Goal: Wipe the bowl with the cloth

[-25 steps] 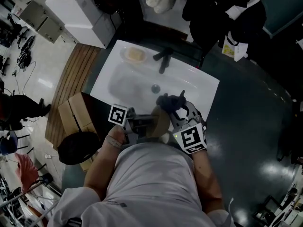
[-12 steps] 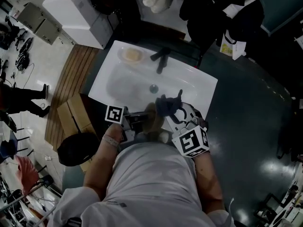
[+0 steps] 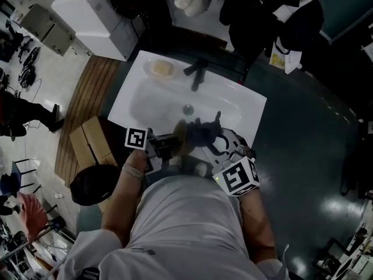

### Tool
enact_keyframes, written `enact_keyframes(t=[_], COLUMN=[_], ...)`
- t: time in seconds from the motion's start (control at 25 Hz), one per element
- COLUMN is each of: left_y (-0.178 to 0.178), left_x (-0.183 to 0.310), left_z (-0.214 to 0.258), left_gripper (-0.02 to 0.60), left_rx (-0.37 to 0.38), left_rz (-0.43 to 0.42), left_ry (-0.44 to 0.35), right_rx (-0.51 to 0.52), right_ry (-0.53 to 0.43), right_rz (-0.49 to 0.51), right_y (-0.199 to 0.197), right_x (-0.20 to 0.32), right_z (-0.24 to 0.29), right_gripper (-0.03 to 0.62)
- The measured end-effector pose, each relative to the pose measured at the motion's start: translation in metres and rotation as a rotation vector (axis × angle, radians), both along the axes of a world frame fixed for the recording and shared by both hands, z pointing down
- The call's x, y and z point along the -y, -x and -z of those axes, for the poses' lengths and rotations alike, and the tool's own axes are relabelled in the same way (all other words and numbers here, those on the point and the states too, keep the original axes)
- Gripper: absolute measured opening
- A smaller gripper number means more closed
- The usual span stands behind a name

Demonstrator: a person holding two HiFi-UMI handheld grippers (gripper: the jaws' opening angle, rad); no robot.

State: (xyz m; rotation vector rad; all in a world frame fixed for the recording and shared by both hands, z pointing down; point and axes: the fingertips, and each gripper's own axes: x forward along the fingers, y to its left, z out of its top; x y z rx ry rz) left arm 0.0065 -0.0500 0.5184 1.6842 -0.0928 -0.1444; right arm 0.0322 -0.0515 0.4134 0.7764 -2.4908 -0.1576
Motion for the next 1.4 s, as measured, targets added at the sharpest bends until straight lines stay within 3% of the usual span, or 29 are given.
enact_keyframes(t=[0.24, 0.44, 0.64, 1.04, 1.24, 1.4], left_y=[-0.015, -0.024, -0.027, -0.022, -0.015, -0.006], left_x=[-0.029, -0.043, -0.047, -0.036, -0.027, -0.018], left_z=[0.037, 0.062, 0.088, 0.082, 0.085, 0.072], left_gripper=[0.023, 0.025, 0.023, 0.025, 0.025, 0.025], left_rx=[-0.046, -0.145, -0.253, -0.288, -0.298, -0.259], left_rz=[-0.210, -0.259, -0.268, -0.196, -0.145, -0.109], left_ry=[-0.190, -0.238, -0.275, -0.212, -0.197, -0.169], right_rx=[-0.017, -0.030, -0.109, -0.183, -0.156, -0.108], right_ry=[-0.017, -0.041, -0.082, -0.264, -0.342, -0.365], right_rz=[0.024, 0.078, 0.182, 0.172, 0.130, 0.108], right_y=[0.000, 0.007, 0.017, 0.015, 0.009, 0.007], right_x=[0.006, 0.004, -0.007, -0.004, -0.001, -0.003], right_z=[0.002, 0.002, -0.011, -0.002, 0.016, 0.031], right_gripper=[0.075, 0.074, 0.074, 0.075, 0.074, 0.074])
